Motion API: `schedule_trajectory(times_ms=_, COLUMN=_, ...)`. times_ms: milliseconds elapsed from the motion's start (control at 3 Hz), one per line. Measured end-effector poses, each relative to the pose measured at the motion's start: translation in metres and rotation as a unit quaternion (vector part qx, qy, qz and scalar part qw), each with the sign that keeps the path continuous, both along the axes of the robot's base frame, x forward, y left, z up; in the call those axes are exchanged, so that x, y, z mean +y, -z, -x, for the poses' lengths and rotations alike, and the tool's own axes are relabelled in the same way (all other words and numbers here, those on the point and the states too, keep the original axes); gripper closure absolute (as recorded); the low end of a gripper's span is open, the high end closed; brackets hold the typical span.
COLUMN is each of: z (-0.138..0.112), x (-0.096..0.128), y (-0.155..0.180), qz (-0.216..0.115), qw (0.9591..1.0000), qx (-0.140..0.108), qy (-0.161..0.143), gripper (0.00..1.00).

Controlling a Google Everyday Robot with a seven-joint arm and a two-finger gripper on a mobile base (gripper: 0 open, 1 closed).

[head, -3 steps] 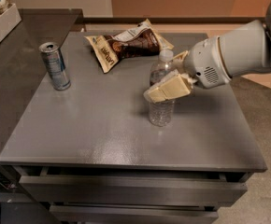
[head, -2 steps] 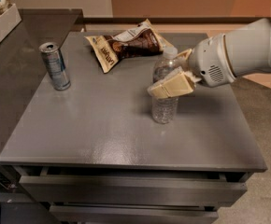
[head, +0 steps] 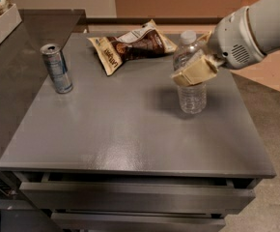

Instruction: Knock water bottle over

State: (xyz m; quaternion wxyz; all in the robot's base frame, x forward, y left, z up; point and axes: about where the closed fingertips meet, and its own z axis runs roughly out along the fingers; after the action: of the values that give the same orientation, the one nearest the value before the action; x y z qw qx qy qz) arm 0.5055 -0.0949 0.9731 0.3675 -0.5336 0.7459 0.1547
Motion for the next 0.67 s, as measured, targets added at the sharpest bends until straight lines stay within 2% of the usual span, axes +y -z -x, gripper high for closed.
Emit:
schedule_trajectory(times_ms=333, z=-0.003, x=-0.013, y=0.006, qz=0.084, qw=0.9963, qx=0.014, qy=-0.003, gripper=1.00)
schedule_trajectory(times_ms=667, z=-0.001, x=-0.020, y=0.017, qz=0.169, qw=0.9851, qx=0.023, qy=-0.023, gripper=1.00)
